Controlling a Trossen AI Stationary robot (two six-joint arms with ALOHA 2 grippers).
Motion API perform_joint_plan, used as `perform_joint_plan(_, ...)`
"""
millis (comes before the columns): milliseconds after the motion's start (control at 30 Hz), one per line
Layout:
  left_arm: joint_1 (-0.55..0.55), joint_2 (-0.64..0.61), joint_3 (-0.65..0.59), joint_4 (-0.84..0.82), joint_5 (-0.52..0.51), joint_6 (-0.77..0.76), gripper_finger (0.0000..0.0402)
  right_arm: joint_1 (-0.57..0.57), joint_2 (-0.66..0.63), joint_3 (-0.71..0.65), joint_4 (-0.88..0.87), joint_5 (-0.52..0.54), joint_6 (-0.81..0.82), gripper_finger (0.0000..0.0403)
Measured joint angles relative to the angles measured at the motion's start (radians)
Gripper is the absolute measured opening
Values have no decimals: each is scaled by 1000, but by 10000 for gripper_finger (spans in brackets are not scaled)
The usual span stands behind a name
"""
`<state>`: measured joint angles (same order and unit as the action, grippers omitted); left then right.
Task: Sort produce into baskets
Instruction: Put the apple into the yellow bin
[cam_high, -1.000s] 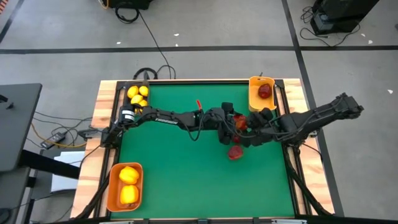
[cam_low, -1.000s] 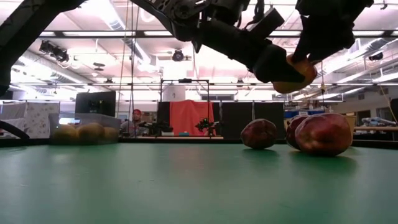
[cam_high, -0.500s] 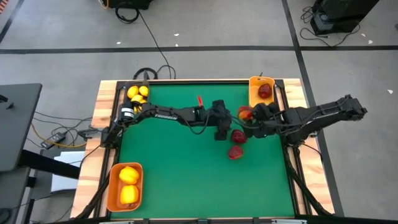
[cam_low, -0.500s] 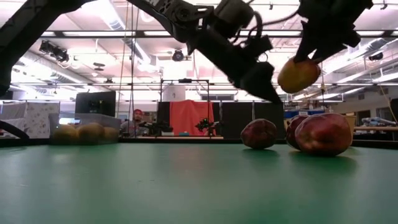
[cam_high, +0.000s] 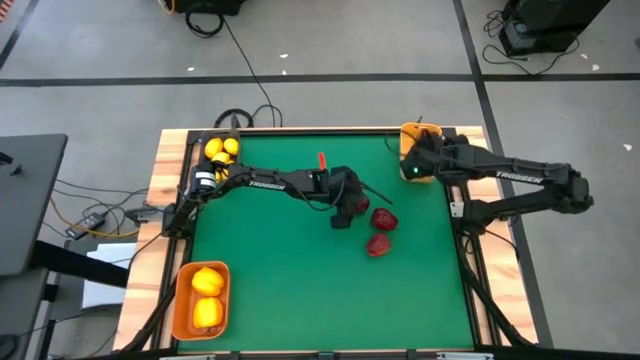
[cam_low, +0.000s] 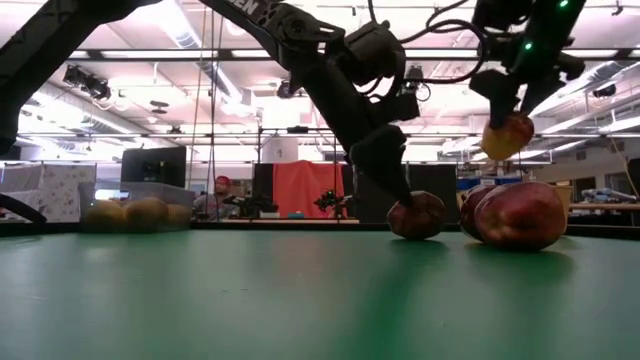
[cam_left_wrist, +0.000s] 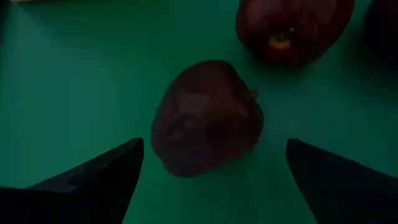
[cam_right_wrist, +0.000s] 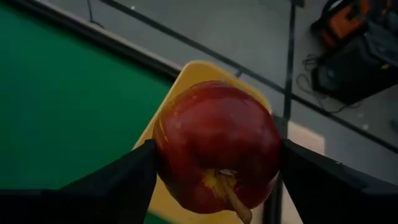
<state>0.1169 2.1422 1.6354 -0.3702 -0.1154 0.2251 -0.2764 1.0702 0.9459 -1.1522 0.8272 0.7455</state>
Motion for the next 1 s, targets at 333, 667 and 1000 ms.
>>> perform_joint_plan(333,16,17,-2,20,38,83,399,-100,0,0,123,-148,-171,383)
perform_joint_plan(667,15,67,-1,102,42,155,399,-14,0,0,145,-272,-139,382)
perform_joint_plan(1000,15,87,-3,145,36,137,307,112,0,-41,151,-328,-94,380)
